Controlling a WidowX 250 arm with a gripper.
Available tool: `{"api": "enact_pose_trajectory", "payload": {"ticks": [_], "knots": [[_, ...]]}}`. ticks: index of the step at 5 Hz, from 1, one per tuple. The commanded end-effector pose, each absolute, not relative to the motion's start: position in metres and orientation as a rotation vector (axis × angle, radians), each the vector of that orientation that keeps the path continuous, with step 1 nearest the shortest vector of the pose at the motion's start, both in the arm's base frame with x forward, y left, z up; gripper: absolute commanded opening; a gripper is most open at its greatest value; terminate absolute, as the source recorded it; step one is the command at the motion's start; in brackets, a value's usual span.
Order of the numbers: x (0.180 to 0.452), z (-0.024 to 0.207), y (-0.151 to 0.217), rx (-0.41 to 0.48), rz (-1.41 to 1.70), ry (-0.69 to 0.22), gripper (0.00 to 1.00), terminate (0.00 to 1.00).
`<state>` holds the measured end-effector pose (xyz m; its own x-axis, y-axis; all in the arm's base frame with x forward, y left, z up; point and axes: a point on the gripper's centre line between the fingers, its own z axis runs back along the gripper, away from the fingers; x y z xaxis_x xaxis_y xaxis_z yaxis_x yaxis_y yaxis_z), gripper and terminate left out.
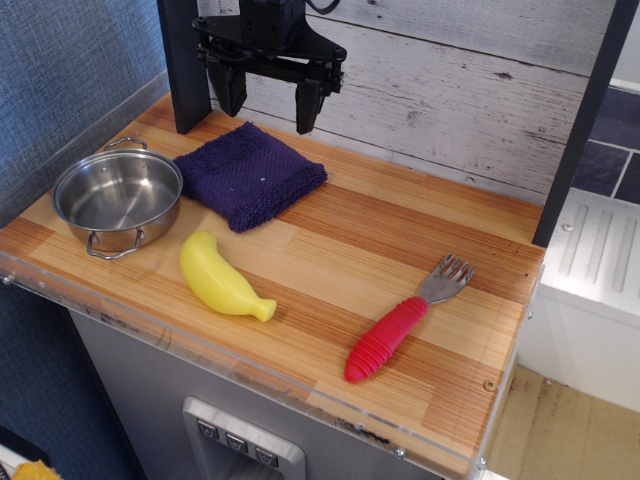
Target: Place the towel behind the red fork
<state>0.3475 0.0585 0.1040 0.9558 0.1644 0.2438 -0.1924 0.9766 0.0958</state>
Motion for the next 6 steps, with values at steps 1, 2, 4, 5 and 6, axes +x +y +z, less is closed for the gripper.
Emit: {"api": "enact_pose_trajectory", "payload": {"ticks": [1, 2, 4, 5, 6], "knots": [[0.347, 0.104, 0.059, 0.119, 0.181, -0.237, 1.00, 0.00], [0.355, 0.092, 0.064, 0.108, 0.212, -0.227, 1.00, 0.00], [0.371, 0.066, 0.085, 0.114, 0.268, -0.194, 1.00, 0.00], [0.374, 0.053, 0.092, 0.109, 0.282, -0.172, 1.00, 0.00], [0.376, 0.041, 0.098, 0.110, 0.300, -0.142, 1.00, 0.00]]}}
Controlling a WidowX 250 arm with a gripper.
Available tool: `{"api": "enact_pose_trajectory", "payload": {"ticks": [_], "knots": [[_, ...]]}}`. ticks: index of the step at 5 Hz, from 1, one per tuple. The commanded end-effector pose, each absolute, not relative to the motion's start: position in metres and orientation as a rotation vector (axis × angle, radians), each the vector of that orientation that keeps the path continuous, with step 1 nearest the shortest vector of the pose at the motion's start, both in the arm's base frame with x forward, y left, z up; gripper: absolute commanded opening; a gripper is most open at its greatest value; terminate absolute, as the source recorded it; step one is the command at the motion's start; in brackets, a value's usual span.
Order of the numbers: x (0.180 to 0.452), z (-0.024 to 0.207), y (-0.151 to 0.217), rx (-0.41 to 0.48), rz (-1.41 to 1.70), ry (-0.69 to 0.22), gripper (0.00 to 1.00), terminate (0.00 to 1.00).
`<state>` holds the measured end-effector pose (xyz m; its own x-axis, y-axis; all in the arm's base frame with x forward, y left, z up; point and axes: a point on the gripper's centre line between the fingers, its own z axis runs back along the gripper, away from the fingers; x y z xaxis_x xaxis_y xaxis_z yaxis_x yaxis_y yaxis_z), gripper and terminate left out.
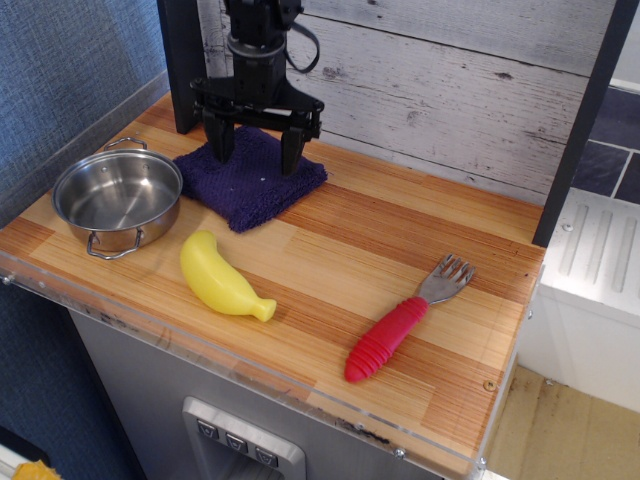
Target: Place the towel behind the red fork
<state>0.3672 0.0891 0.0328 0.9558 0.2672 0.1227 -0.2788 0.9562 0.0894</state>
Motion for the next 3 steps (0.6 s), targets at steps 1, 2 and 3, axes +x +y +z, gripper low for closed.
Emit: {"api": "enact_pose_trajectory", "payload": {"ticks": [1, 2, 3], "knots": [[0.378, 0.028, 0.101, 0.102, 0.306, -0.115, 1.00, 0.00], [0.369, 0.004, 0.099, 0.059, 0.324, -0.078, 1.00, 0.00], [0.362, -0.006, 0.090, 0.017, 0.340, -0.071, 1.00, 0.00]]}}
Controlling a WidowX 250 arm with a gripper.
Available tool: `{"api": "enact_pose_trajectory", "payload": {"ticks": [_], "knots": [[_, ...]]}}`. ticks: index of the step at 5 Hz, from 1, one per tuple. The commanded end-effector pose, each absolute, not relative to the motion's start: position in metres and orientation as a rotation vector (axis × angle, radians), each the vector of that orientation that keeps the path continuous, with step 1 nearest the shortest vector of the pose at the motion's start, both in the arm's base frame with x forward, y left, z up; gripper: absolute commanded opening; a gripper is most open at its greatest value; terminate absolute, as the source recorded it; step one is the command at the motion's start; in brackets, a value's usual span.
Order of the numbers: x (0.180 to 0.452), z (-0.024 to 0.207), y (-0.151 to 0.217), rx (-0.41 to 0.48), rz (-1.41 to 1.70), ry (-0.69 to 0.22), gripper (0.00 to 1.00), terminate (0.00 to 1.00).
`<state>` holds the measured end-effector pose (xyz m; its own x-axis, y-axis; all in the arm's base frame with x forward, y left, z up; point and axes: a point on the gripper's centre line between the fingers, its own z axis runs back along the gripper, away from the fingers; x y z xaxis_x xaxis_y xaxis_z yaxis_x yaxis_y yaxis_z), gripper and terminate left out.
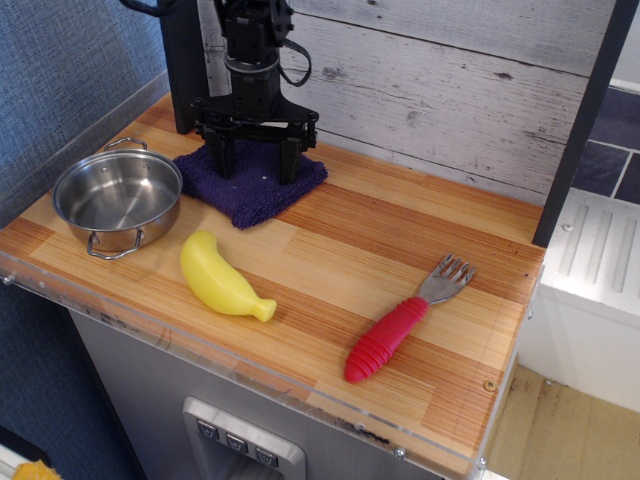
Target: Place the towel behind the red fork
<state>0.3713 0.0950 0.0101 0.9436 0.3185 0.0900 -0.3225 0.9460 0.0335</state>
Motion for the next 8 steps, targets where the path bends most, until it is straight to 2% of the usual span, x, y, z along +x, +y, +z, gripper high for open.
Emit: {"api": "enact_pose_trajectory", "payload": {"ticks": [1, 5, 8], "knots": [[0.358, -0.009, 0.077, -0.014, 0.344, -0.078, 1.00, 0.00], [0.360, -0.021, -0.008, -0.009, 0.189, -0.053, 1.00, 0.00], [0.345, -0.026, -0.098, -0.034, 0.046, -0.047, 1.00, 0.00]]}}
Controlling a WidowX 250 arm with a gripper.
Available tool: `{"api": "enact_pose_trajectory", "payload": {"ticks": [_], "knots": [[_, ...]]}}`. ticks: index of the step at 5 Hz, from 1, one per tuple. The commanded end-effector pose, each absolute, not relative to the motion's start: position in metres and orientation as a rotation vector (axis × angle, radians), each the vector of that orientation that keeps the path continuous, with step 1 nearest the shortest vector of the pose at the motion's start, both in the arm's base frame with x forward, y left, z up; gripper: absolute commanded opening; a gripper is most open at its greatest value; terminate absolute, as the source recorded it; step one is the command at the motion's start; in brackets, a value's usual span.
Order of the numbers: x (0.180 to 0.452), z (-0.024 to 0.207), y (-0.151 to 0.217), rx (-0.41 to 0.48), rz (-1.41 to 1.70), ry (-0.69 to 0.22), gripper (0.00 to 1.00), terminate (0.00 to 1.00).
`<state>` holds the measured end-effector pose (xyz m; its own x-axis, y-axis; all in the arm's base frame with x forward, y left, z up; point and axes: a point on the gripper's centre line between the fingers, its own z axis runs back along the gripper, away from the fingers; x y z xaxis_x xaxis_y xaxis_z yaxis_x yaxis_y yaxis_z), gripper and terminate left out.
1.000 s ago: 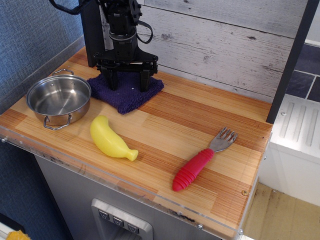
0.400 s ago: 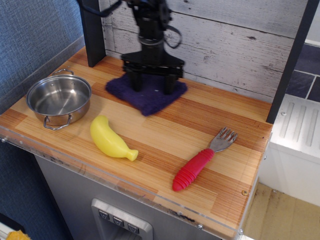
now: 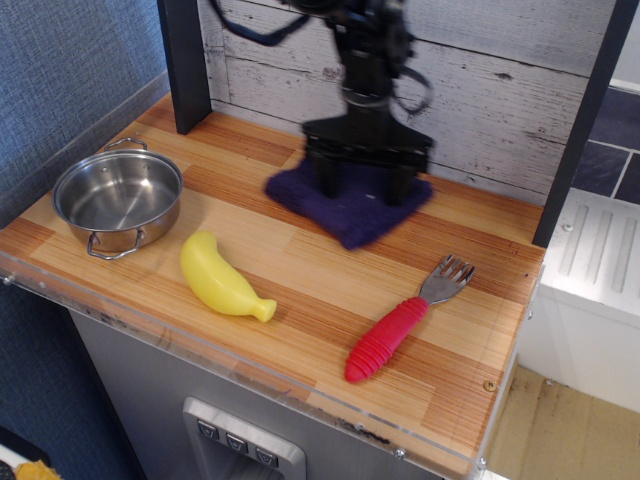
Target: Place the towel behind the red fork
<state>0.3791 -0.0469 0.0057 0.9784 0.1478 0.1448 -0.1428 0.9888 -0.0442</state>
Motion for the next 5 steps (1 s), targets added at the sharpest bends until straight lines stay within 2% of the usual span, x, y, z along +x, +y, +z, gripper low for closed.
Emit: {"api": "enact_pose_trajectory", "payload": {"ticks": [1, 2, 3, 5], "knots": [[0.339, -0.026, -0.117, -0.032, -0.006, -0.039, 1.00, 0.00], [0.339, -0.024, -0.116, -0.030, -0.004, -0.043, 1.00, 0.00], [0.342, -0.012, -0.103, 0.009, 0.027, -0.057, 1.00, 0.00], [0.350, 0.021, -0.080, 0.006, 0.122, -0.091, 1.00, 0.00]]}}
